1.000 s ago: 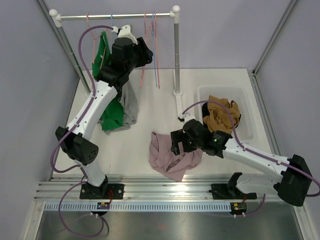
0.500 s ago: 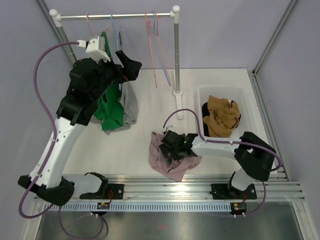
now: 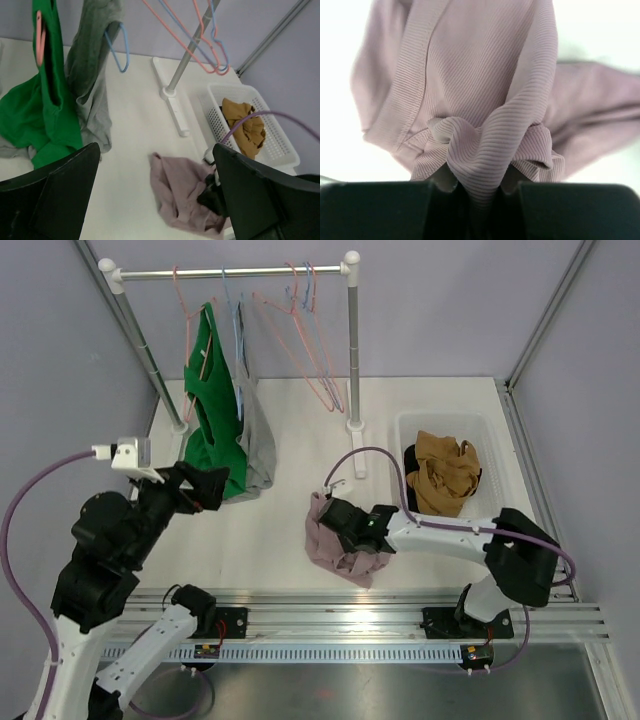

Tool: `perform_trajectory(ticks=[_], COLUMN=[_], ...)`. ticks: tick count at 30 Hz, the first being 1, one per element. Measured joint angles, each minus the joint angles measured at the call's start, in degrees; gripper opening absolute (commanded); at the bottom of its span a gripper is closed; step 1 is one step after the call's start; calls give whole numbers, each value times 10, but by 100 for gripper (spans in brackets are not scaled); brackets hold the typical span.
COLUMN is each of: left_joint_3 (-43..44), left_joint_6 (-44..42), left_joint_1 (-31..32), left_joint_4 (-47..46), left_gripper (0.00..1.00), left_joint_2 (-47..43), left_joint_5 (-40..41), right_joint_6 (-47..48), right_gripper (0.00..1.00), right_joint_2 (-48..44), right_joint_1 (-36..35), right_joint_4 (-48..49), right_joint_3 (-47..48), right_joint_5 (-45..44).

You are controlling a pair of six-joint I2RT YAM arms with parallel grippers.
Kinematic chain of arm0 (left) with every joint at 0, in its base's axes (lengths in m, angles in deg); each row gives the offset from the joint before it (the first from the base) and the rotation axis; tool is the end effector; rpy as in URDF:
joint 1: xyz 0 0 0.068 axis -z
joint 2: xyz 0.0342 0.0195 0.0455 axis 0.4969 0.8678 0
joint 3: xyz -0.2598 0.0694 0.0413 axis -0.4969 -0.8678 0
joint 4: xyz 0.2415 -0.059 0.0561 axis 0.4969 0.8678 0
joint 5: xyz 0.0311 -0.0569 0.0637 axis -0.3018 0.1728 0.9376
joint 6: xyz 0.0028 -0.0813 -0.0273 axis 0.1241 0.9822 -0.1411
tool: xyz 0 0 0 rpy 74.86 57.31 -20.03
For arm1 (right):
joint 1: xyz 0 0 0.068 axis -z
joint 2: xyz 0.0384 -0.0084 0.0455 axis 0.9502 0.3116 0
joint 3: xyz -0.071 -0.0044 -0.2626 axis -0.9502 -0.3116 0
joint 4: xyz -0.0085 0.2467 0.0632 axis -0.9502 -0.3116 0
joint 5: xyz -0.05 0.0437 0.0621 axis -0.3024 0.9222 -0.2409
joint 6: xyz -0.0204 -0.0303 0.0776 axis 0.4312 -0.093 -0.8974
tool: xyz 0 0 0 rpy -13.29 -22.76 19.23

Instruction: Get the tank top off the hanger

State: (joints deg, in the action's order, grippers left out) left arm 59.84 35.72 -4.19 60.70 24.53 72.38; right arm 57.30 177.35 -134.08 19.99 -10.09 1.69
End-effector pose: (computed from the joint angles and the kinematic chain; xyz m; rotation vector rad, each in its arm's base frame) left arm 0.1043 -0.0409 0.4298 -0.0419 1.6867 -0.5462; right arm 0.1715 0.2682 0.1537 -0.6425 2.4845 0.0994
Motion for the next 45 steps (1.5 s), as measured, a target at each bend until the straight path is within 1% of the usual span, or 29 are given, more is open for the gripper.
perform_trajectory(ticks=[2, 5, 10, 12, 16, 21, 23, 26, 30, 33, 36, 37, 38, 40, 42, 43, 44, 45], left_joint_3=[-34, -102, -211, -221, -221, -221, -221, -221, -221, -221, -221, -221, -221, -221, -221, -221, -221, -221], left_joint_6=[-12, -29, -45, -48, -52, -52, -52, -52, -52, -53, -53, -53, -53, -53, -51, -50, -49, -47], left_joint_1=[0, 0, 0, 0, 0, 0, 0, -1, -6, -9, -9, -9, -9, -9, -9, -9, -9, -9], left_joint_4=[15, 17, 15, 18, 7, 8, 8, 8, 7, 8, 8, 8, 8, 8, 9, 10, 11, 12], left_gripper=[99, 99, 99, 99, 99, 99, 99, 99, 99, 99, 99, 99, 99, 99, 99, 99, 99, 99], left_joint_2=[-42, -104, -206, -219, -221, -214, -211, -210, -207, -199, -189, -188, -187, -188, -189, -190, -193, -196], left_joint_5=[5, 13, 25, 28, 48, 63, 65, 66, 65, 64, 62, 62, 62, 65, 70, 74, 78, 81], right_joint_6=[1, 5, 24, 37, 69, 112, 129, 145, 143, 132, 123, 120, 118, 112, 104, 102, 100, 96], right_gripper=[0, 0, 0, 0, 0, 0, 0, 0, 0, 0, 2, 11, 15, 21, 40, 46, 56, 59], right_joint_2=[-40, -99, -176, -203, -211, -195, -179, -155, -124, -100, -54, -33, -12, 32, 75, 89, 94, 92], right_joint_1=[2, 19, 86, 131, 215, 314, 363, 419, 490, 529, 553, 558, 561, 566, 568, 569, 570, 570], right_joint_4=[-40, -110, -173, -195, -239, -259, -253, -229, -174, -140, -118, -111, -107, -101, -95, -87, -80, -76], right_joint_3=[9, 61, 173, 219, 300, 350, 351, 337, 286, 240, 202, 192, 184, 176, 175, 174, 171, 168], right_joint_5=[-26, -66, -120, -137, -159, -151, -132, -92, 12, 56, 68, 68, 68, 69, 68, 67, 67, 66])
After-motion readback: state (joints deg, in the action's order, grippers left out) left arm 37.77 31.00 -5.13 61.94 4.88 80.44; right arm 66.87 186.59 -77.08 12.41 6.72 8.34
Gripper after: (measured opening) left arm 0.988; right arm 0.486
